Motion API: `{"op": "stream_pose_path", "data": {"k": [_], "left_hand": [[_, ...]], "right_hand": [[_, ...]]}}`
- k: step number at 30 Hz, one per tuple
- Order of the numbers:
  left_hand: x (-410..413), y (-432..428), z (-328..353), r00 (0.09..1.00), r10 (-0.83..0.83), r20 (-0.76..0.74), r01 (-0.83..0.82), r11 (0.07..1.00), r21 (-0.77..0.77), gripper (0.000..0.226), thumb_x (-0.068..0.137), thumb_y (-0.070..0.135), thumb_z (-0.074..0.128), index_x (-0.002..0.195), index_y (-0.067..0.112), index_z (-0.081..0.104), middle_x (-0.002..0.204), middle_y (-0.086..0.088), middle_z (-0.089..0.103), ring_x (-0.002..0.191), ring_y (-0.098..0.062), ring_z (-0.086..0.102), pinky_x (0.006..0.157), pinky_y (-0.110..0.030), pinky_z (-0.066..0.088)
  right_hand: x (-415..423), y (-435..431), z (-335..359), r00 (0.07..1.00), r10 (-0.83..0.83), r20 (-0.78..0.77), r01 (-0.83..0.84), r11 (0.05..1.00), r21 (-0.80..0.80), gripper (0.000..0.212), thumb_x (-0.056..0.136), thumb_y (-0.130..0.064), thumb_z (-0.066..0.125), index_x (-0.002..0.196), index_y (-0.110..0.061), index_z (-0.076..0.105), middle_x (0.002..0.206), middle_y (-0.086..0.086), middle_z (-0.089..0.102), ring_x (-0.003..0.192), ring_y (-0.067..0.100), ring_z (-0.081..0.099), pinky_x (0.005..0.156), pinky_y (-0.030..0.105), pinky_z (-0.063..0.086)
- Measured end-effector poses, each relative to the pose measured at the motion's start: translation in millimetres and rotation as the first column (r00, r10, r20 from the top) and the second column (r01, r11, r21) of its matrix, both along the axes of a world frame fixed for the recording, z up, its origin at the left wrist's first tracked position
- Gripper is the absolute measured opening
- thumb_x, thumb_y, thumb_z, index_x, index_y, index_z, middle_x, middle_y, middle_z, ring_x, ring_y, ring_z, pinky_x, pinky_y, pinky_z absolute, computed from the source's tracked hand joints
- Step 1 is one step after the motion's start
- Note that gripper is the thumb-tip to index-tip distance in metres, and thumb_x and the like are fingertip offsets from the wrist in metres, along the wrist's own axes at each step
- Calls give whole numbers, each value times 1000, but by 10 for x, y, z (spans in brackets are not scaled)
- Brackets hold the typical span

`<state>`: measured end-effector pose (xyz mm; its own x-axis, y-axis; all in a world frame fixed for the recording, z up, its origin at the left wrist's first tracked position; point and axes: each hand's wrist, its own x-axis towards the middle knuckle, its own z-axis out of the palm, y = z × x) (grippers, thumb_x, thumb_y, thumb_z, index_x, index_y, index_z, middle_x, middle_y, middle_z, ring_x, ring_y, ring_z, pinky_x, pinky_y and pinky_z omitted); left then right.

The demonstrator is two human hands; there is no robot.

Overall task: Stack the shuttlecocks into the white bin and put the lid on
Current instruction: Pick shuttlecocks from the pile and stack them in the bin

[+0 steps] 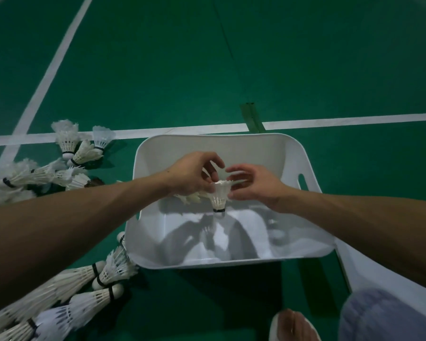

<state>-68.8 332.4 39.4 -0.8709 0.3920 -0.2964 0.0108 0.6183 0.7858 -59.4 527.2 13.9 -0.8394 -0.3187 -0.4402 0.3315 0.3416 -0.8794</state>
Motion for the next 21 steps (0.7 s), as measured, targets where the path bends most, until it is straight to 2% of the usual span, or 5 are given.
{"op": "stream_pose_path", "data": {"k": [6, 9, 12, 16, 21], "left_hand": [[19, 155, -103, 995, -37, -93, 38, 999, 7, 48, 74, 8, 80, 113, 23, 56, 98, 1, 65, 87, -13, 66, 86, -31, 56], [-78, 63, -229, 973, -129, -191, 84, 970, -229, 69, 70, 19, 83, 129, 26, 49, 126, -6, 54, 114, -21, 53, 96, -29, 44], [-134, -74, -339, 934, -348, -85, 254, 811, -528, 101, 69, 25, 83, 147, 42, 20, 143, -11, 35, 129, -29, 38, 108, -36, 32], [-149, -91, -441, 837, -546, 18, 384, 564, -731, 118, 72, 19, 81, 141, 59, -6, 154, -9, 16, 132, -33, 36, 106, -46, 39], [-257, -45, -467, 776, -630, 6, 391, 474, -789, 109, 81, 15, 71, 142, 57, -8, 154, -9, 19, 127, -30, 42, 99, -39, 44]], "right_hand": [[56, 63, 85, 996, 85, -42, -78, 986, 145, 54, 71, -3, 81, 119, -16, 60, 110, 8, 56, 83, 20, 63, 73, 29, 59], [-4, 158, 15, 999, 26, -27, -20, 981, 192, 44, 76, -1, 76, 116, -12, 61, 85, 6, 54, 72, 21, 56, 77, 41, 58], [-73, 267, -87, 998, -61, -12, 62, 966, 253, 42, 81, -1, 70, 119, -14, 58, 71, 7, 49, 63, 19, 51, 70, 38, 54], [-94, 310, -158, 992, -119, -40, 125, 943, 309, 46, 86, -7, 63, 124, -29, 50, 80, 5, 55, 62, 17, 53, 58, 27, 53], [-139, 249, -365, 968, -225, -110, 250, 888, 385, 47, 85, -18, 62, 126, -32, 45, 95, 12, 63, 72, 29, 63, 70, 45, 58]]}}
